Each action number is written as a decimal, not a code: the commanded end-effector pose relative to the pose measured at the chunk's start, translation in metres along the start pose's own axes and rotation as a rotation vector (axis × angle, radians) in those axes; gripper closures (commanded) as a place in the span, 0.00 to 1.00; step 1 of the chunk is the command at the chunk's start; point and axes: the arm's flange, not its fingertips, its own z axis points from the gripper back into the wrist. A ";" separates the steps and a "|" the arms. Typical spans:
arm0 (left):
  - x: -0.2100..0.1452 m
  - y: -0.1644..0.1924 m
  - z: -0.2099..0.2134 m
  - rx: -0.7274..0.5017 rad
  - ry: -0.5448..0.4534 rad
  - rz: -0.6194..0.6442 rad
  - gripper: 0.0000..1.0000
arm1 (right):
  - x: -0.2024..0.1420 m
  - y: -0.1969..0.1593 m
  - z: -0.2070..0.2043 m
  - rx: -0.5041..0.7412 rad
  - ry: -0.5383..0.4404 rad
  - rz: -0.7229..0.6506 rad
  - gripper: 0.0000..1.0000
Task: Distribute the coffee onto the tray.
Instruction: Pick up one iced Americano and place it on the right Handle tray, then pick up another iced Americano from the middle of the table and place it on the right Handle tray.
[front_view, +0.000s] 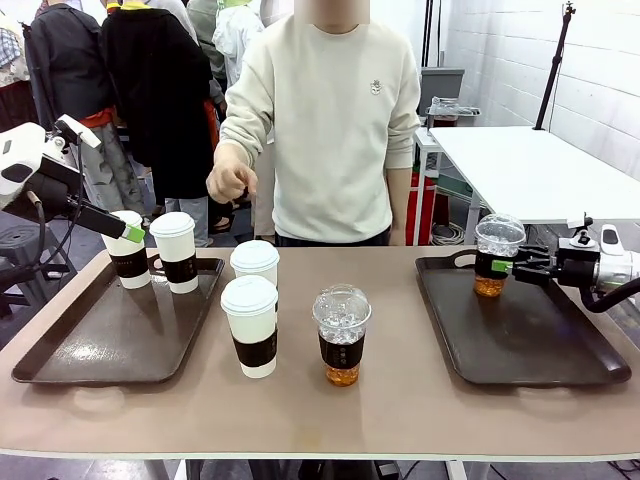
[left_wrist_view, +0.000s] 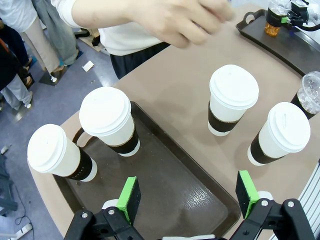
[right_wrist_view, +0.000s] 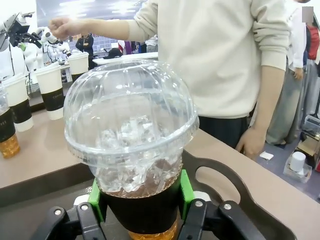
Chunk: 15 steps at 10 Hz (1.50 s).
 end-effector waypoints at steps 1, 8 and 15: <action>-0.001 0.001 0.000 -0.007 0.000 0.004 0.00 | 0.003 0.000 -0.003 -0.004 -0.011 -0.036 0.00; -0.001 0.001 0.000 -0.007 0.000 0.004 0.00 | 0.011 0.012 0.007 -0.017 0.026 -0.061 0.00; -0.001 0.001 0.000 -0.007 0.000 0.004 0.00 | 0.020 0.018 0.017 -0.044 0.076 -0.068 0.00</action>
